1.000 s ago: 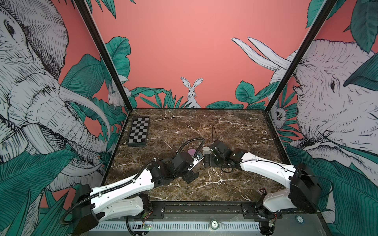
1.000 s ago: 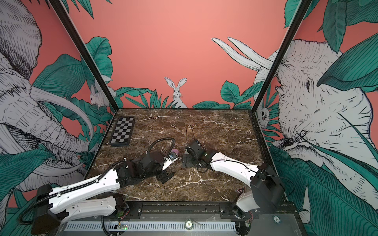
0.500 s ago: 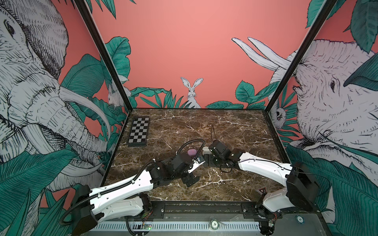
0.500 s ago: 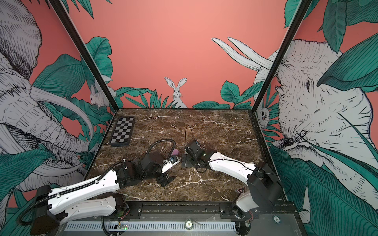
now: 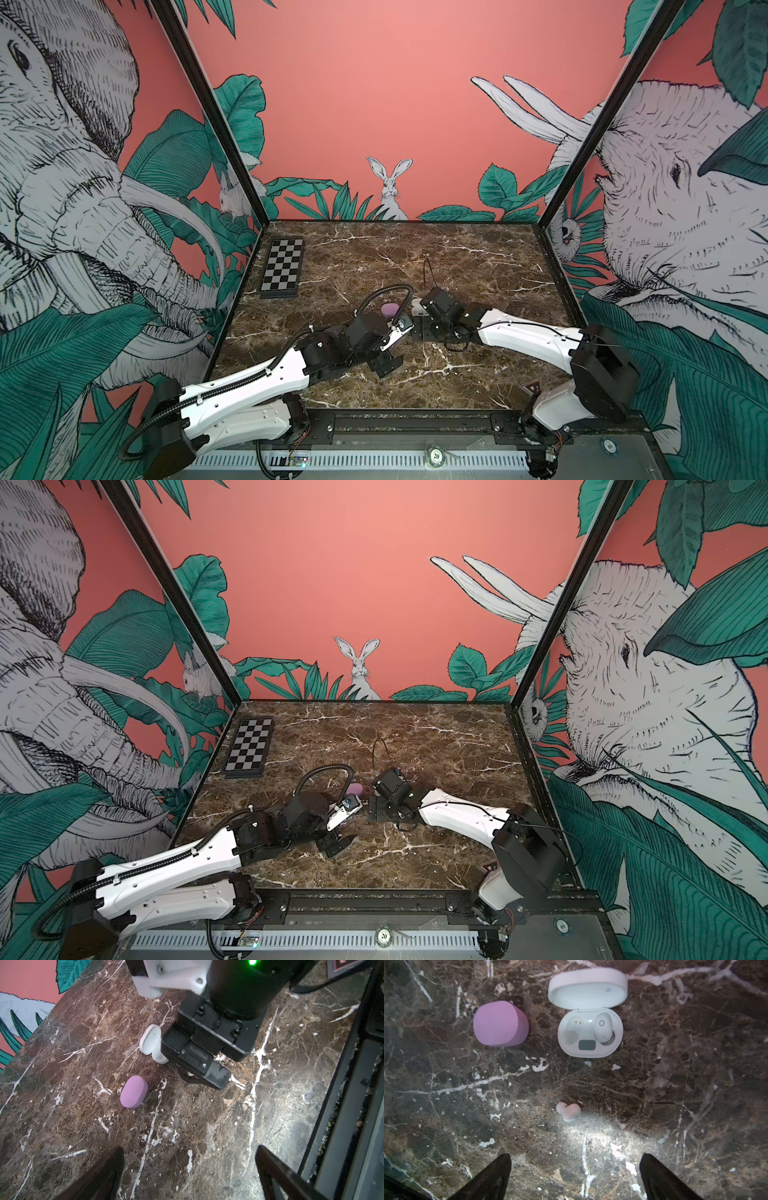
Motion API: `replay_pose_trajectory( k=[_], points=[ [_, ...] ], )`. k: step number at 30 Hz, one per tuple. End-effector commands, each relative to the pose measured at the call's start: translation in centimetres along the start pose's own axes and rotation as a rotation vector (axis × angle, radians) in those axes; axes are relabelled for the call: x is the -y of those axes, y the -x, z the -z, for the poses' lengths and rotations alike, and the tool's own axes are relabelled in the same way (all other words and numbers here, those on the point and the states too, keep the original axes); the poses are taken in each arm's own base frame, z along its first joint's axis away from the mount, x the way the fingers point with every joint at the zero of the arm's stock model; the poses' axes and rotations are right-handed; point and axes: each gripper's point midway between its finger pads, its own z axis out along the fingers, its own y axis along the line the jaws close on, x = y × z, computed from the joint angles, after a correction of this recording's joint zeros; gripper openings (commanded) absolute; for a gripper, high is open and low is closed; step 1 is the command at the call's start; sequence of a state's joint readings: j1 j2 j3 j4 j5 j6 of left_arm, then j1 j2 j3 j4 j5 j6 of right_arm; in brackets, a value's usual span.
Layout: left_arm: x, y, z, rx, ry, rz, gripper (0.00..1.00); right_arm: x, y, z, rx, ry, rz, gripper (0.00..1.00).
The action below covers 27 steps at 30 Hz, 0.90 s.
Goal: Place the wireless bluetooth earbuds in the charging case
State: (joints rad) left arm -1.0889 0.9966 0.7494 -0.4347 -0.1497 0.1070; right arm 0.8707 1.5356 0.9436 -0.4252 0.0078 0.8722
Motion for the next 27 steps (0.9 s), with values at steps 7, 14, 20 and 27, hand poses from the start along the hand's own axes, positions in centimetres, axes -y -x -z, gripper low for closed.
replay_pose_trajectory(
  k=[7,14,20,27],
  points=[
    [-0.5,0.2,0.5,0.03,0.029,-0.009,0.99,0.8,0.5,-0.4,0.014,-0.079,-0.073,0.82],
    [-0.4,0.2,0.5,0.03,0.027,-0.013,0.99,0.8,0.8,-0.6,0.027,-0.082,-0.124,0.69],
    [-0.5,0.3,0.6,0.038,0.028,-0.011,0.99,0.3,0.4,-1.7,-0.002,-0.069,-0.15,0.63],
    [-0.5,0.3,0.6,0.037,0.028,-0.015,0.99,-0.3,0.6,-2.4,-0.008,-0.058,-0.164,0.55]
  ],
)
